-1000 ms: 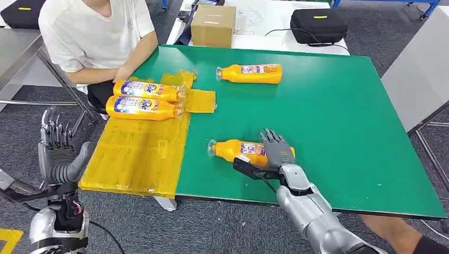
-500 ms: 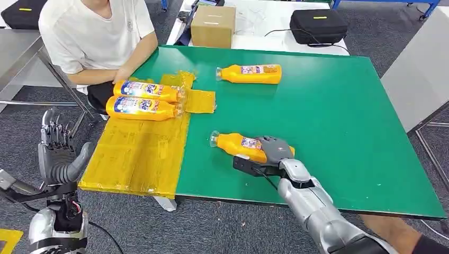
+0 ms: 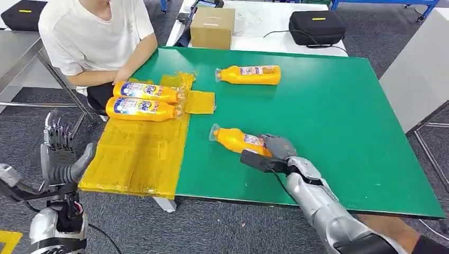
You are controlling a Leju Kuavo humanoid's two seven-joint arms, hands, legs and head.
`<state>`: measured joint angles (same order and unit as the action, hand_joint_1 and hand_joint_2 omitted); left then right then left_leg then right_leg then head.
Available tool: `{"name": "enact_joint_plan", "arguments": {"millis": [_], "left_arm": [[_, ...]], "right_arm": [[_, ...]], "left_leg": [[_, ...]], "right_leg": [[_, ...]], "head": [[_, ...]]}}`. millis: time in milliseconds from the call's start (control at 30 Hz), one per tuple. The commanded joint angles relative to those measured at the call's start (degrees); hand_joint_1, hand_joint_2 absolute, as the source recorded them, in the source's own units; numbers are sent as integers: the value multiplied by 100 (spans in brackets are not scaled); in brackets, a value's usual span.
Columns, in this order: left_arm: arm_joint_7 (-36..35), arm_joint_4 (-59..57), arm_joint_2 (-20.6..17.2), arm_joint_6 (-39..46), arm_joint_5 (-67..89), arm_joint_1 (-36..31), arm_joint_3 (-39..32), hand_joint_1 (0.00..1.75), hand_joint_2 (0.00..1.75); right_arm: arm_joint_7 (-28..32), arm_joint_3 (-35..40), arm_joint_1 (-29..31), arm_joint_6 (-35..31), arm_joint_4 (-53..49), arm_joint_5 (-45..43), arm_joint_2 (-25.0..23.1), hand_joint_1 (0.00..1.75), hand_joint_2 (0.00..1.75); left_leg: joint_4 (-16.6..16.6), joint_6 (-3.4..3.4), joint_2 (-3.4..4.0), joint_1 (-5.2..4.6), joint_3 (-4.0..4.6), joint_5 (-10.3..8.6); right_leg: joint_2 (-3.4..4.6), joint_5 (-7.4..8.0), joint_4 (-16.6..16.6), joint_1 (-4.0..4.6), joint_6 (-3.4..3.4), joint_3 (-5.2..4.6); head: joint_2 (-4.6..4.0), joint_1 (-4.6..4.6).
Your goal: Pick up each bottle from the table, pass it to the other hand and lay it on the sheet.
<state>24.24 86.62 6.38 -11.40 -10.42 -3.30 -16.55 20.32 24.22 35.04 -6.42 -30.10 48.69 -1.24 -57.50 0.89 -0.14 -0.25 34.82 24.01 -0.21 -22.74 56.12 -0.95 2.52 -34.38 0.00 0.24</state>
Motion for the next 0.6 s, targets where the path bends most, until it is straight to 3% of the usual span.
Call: {"name": "enact_joint_plan", "arguments": {"millis": [33, 233, 267, 333, 600], "left_arm": [[80, -456, -80, 268, 382, 188, 622, 0, 175], [-261, -539, 76, 78, 524, 505, 1203, 0, 175], [-251, -599, 207, 58, 595, 590, 1430, 0, 175], [-368, -753, 326, -30, 561, 728, 1840, 0, 175], [-472, -650, 402, -170, -251, 1020, 2343, 0, 175]], "right_arm": [[166, -352, -1139, -42, -1409, -467, -44, 168, 175], [922, -603, -1761, -291, -2737, -1411, -249, 175, 175], [989, -575, -1950, -330, -3217, -1539, -312, 161, 175], [1041, -405, -2185, -463, -3827, -1511, -338, 173, 175], [981, 17, -2269, -326, -3824, -1682, -514, 175, 175]], "left_leg": [[11, -9, 0, 5, -20, 7], [10, -6, 2, 5, -13, 6], [6, -8, 1, 8, -13, 11], [6, -2, 4, 0, 5, 6], [1, -2, 2, 4, 26, 18]], "right_leg": [[2, -9, -7, 6, -12, 17], [3, -10, -7, 7, -10, 9], [3, -13, -6, 10, -13, 11], [6, -10, -1, 1, -6, -10], [11, -20, -4, 4, -7, -21]], "head": [[0, -4], [0, -4], [0, -4], [0, -4], [0, -4]]}}
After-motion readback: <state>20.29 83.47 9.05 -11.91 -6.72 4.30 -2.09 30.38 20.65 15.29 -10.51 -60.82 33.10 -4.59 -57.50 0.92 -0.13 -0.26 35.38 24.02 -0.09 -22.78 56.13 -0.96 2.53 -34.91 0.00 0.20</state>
